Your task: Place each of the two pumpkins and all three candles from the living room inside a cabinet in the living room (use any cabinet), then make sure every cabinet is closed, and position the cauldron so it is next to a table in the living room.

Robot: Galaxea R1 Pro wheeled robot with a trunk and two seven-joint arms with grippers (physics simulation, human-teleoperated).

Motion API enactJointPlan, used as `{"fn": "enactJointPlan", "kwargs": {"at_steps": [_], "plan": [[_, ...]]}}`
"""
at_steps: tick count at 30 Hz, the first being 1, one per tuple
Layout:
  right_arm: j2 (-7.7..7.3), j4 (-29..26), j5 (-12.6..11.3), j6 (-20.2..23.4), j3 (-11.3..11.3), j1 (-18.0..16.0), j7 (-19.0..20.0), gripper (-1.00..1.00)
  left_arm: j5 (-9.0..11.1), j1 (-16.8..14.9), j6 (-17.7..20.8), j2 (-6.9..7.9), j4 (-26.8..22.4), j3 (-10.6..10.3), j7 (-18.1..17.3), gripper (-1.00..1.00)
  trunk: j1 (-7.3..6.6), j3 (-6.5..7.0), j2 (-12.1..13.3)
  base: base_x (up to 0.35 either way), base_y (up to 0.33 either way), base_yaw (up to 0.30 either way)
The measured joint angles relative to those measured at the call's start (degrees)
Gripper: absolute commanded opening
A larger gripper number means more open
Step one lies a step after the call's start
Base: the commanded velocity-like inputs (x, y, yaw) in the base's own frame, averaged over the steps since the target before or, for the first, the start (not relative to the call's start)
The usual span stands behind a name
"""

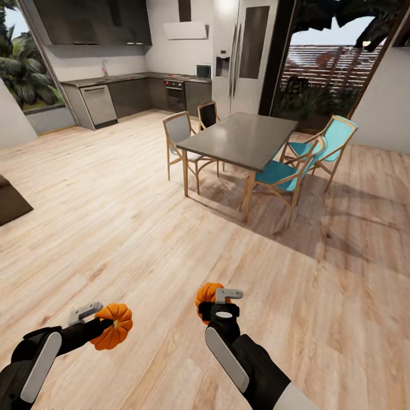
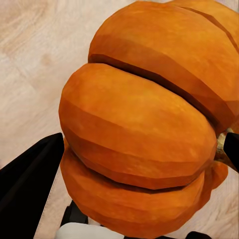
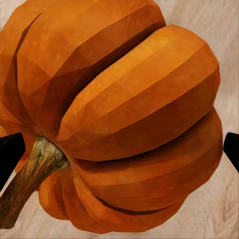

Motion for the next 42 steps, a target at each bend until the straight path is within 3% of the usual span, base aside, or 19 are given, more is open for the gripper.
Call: {"fn": "enactJointPlan", "kwargs": {"at_steps": [4, 8, 11, 42], "plan": [[0.0, -0.01, 0.37, -0.05, 0.05, 0.0, 0.0, -1.0, 0.07, 0.0, -0.15, -0.05, 0.0, 0.0, -0.01, -1.0, 0.0, 0.0, 0.0, 0.037, 0.014, 0.293], [0.0, 0.01, 2.3, -2.09, 2.8, 0.0, 0.0, -1.0, 0.08, 0.0, -0.15, -0.06, 0.0, 0.0, -0.02, -1.0, 0.0, 0.0, 0.0, 0.004, 0.001, 0.293], [0.0, 0.02, 2.62, -3.06, 3.54, 0.0, -0.01, -1.0, 0.09, 0.0, -0.11, -0.06, 0.0, 0.0, -0.07, -1.0, 0.0, 0.0, 0.0, 0.001, 0.0, 0.293], [0.0, 0.82, 2.78, -3.41, 3.85, 0.0, -0.02, -1.0, 0.09, 0.0, -0.15, -0.06, 0.0, -0.09, -0.05, -1.0, 0.0, 0.0, 0.0, 0.008, 0.0, 0.293]]}}
